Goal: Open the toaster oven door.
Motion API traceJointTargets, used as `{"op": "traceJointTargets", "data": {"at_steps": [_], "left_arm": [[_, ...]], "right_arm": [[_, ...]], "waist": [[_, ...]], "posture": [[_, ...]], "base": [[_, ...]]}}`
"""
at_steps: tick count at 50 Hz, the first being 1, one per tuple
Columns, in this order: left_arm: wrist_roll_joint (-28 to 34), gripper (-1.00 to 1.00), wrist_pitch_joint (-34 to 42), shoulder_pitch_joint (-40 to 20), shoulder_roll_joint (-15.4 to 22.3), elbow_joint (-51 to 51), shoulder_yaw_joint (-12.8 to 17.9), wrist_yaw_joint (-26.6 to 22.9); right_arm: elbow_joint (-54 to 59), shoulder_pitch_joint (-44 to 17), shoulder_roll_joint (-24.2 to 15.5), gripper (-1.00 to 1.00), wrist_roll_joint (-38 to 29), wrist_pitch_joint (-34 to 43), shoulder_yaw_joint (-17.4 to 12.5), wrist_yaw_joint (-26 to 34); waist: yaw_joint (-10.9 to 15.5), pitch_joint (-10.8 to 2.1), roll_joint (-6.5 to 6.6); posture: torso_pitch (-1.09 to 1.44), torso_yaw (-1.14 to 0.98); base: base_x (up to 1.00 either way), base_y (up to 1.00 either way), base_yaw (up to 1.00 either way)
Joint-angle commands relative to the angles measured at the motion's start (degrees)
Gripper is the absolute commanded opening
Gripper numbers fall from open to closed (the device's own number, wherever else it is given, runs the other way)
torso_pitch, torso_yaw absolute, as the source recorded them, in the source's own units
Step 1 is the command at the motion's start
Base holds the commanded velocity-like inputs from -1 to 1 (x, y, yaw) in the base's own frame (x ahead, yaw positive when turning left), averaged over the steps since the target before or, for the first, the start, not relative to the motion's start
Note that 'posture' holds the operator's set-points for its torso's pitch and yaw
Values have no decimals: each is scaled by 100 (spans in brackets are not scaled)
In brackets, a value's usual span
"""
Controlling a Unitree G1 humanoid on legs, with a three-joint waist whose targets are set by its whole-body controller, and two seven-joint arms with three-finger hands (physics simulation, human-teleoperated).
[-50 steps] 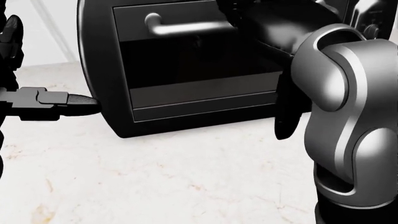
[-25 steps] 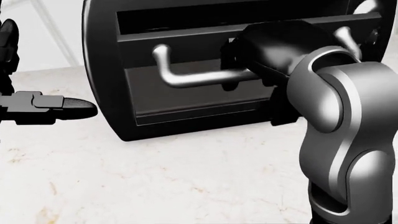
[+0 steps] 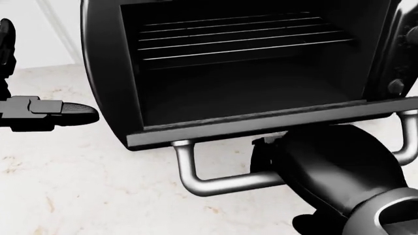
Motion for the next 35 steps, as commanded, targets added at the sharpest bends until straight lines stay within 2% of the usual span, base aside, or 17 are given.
{"op": "traceJointTargets", "data": {"at_steps": [1,2,4,6,10,11,12,13,17,21,23,24,27,28,29,31,35], "left_arm": [[0,100,-128,-173,69,-171,30,8],[8,100,-133,-179,70,-157,21,9],[23,100,-157,-184,57,-126,-2,16],[32,100,-160,-199,47,-110,-12,17],[33,100,-165,-182,40,-120,2,-1],[30,100,-164,-177,43,-128,7,-3],[39,100,-176,-171,46,-119,0,-4],[38,100,-186,-173,40,-106,0,-5],[43,100,-202,-152,33,-110,-4,-8],[33,100,-174,-169,34,-136,2,-10],[32,100,-180,-166,44,-131,9,-11],[35,100,-196,-139,35,-138,5,-12],[37,100,-166,-164,43,-146,3,-13],[28,100,-149,-164,45,-166,13,-17],[23,100,-147,-151,45,-180,20,-21],[31,100,-155,-133,49,-184,20,-16],[22,100,-130,-165,63,-178,26,-19]], "right_arm": [[-417,53,61,9,-9,-50,30,-73],[-502,128,62,18,-3,-75,12,-54],[-654,228,83,22,-15,-100,-11,18],[-682,178,87,44,-14,-119,-91,59],[-684,153,164,55,-111,-190,-95,80],[-684,169,208,69,-162,-201,-58,72],[-684,205,226,70,-192,-212,-34,40],[-684,271,238,84,-205,-225,-10,-8],[-684,786,303,100,-162,-329,-1,-413],[-684,1342,440,100,51,-661,-205,-807],[-684,1929,609,100,220,-1045,-322,-1182],[-684,2600,790,100,347,-1368,-343,-1638],[-684,3057,1256,100,624,-2100,-753,-1886],[-684,3184,1382,100,789,-2350,-978,-1930],[-684,3329,1498,100,1049,-2668,-1326,-1978],[-684,3661,1996,100,1531,-3492,-1983,-2023],[-684,3804,3168,100,2679,-5311,-3585,-1542]], "waist": [[-25,-96,19],[-33,-101,22],[-52,-107,28],[-77,-112,39],[-151,-112,72],[-169,-113,80],[-186,-110,89],[-204,-106,99],[-244,-101,124],[-266,-101,137],[-272,-101,140],[-270,-104,140],[-240,-105,142],[-243,-104,148],[-245,-107,152],[-236,-102,155],[-194,-86,174]], "posture": [[-35,0],[-35,0],[-35,0],[-35,0],[-35,0],[-35,0],[-35,0],[-35,0],[-35,0],[-35,0],[-35,0],[-35,0],[-35,0],[-35,0],[-35,0],[-35,0],[-35,0]], "base": [[0,0,0],[0,0,0],[0,0,0],[0,0,0],[0,0,0],[0,0,0],[0,0,0],[0,0,0],[0,0,0],[0,0,0],[0,0,0],[0,0,0],[0,0,0],[0,0,0],[0,0,0],[0,0,0],[0,0,0]]}}
